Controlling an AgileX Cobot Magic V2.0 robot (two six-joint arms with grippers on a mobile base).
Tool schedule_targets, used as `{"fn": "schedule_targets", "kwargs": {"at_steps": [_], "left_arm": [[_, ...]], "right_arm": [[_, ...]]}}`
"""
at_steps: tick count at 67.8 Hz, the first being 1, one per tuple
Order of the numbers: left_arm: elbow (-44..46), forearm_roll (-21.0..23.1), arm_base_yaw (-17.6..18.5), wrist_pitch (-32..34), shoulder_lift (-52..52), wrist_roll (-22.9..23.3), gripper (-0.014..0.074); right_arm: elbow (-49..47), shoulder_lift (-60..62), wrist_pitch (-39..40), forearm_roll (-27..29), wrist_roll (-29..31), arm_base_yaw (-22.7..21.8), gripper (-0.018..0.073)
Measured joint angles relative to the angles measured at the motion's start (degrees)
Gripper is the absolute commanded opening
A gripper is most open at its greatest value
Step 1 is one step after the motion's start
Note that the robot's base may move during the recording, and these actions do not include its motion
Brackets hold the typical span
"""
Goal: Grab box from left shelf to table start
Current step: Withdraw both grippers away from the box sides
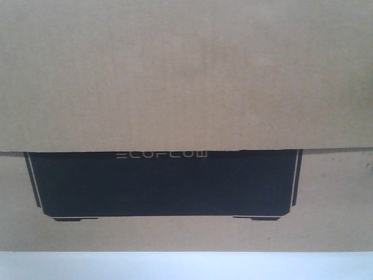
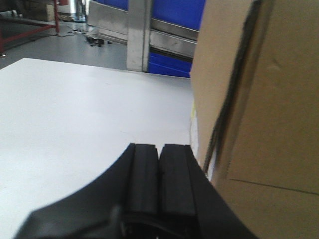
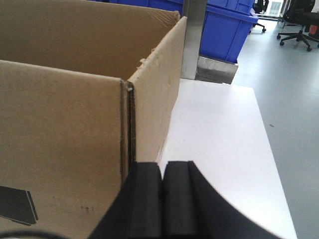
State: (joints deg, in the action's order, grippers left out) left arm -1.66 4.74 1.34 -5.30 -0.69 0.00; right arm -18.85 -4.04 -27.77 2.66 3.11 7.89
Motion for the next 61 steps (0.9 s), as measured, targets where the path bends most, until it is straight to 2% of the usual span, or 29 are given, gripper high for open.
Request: {"fn": "schedule_targets", "kwargs": {"at_steps": [9,61], "left_arm": [[-0.10,0.20,0.13,1.70,0.00,0.00,-0.0099],[-0.10,0.34,0.49,1.72,0.00,0.00,-0.0099]], "right_arm": [[0.00,0.00,0.00,0.00,0.00,0.00,0.0056],[0.00,0.00,0.00,-0.28,0.00,0.00,0.0056]]}}
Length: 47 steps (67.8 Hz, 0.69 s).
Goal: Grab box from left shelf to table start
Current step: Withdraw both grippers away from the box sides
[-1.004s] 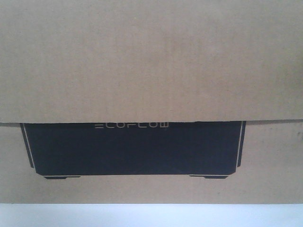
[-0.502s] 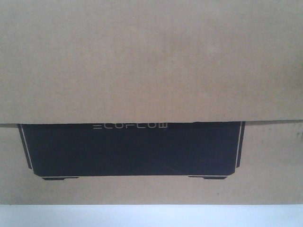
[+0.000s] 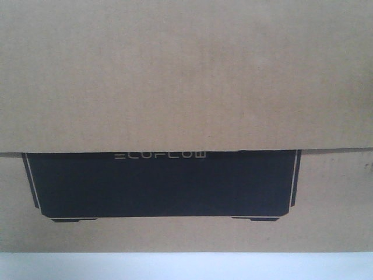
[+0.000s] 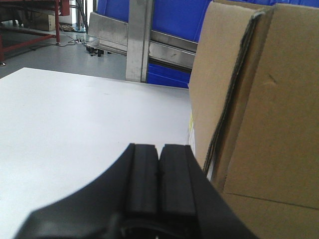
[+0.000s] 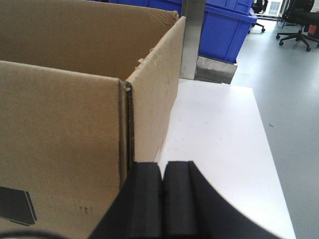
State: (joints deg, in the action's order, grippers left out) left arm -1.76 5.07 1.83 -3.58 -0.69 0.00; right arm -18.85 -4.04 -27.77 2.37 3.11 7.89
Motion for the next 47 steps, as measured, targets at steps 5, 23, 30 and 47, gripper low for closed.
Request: {"fn": "schedule_targets", "kwargs": {"at_steps": [5,23,30,47], "left_arm": [[0.00,0.00,0.00,0.00,0.00,0.00,-0.0099],[0.00,0.08,0.00,0.00,0.00,0.00,-0.0099],[0.00,0.08,0.00,0.00,0.00,0.00,-0.0099],[0.00,0.08,0.00,0.09,0.00,0.00,-0.0099]], "right_arm": [[0.07,0.00,0.00,-0.34,0.00,0.00,0.0056],[8.70,0.99,6.67,-0.81,0.00,-4.15,0.0056],[13.50,2.84,11.39,-0.81,-0.12,-6.67,0.0056],[20.29,4.60,19.89,0.23,-2.68,-8.65,0.0056]]}}
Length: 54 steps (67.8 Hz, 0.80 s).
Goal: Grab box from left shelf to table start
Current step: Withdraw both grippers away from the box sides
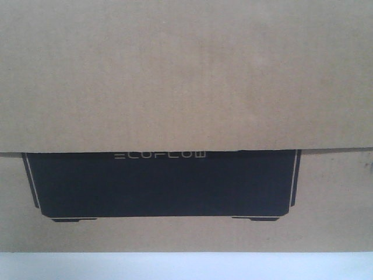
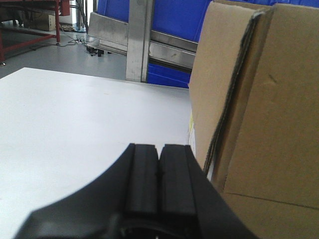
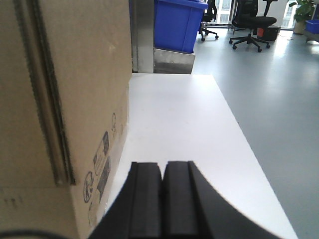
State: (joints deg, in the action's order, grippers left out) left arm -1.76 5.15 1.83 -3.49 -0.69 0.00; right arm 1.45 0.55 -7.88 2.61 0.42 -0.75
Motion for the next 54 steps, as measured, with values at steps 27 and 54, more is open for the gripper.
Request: {"fn": "schedule_targets", "kwargs": {"at_steps": [27,54], "left_arm": [[0.00,0.00,0.00,0.00,0.00,0.00,-0.0099],[0.00,0.00,0.00,0.00,0.00,0.00,-0.0099]], "right_arm": [[0.00,0.04,0.12,0.27,-0.42,0.00,0.0056],[0.00,0.04,0.12,0.27,-0.42,0.00,0.0056]]}}
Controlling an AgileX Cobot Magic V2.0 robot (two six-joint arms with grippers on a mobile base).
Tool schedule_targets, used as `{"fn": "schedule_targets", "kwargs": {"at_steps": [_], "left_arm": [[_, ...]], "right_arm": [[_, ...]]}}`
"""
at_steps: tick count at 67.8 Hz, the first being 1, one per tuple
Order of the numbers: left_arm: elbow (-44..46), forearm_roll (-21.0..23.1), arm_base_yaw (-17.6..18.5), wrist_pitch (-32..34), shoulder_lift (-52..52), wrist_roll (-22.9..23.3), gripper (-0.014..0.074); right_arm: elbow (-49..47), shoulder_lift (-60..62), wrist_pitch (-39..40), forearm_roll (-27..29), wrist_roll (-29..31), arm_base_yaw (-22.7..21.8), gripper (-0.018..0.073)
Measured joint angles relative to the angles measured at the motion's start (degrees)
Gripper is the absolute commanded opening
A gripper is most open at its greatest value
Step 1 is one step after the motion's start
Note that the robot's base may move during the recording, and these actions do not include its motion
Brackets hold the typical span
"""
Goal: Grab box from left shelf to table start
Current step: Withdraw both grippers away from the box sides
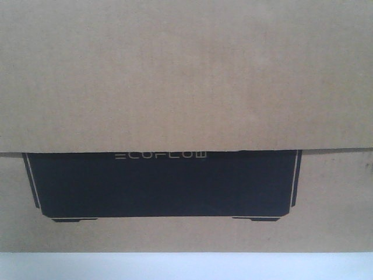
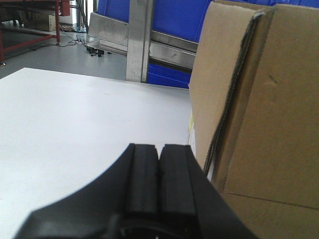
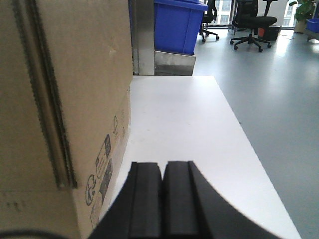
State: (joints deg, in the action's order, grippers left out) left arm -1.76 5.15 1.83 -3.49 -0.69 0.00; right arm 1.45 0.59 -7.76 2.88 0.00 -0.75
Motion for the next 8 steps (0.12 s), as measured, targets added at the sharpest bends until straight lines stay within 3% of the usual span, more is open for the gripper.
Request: {"fn": "schedule_targets", "kwargs": {"at_steps": [8], "left_arm": [[0.00,0.00,0.00,0.00,0.00,0.00,-0.0099]], "right_arm": [[0.00,0.00,0.00,0.00,0.00,0.00,0.0056]]}}
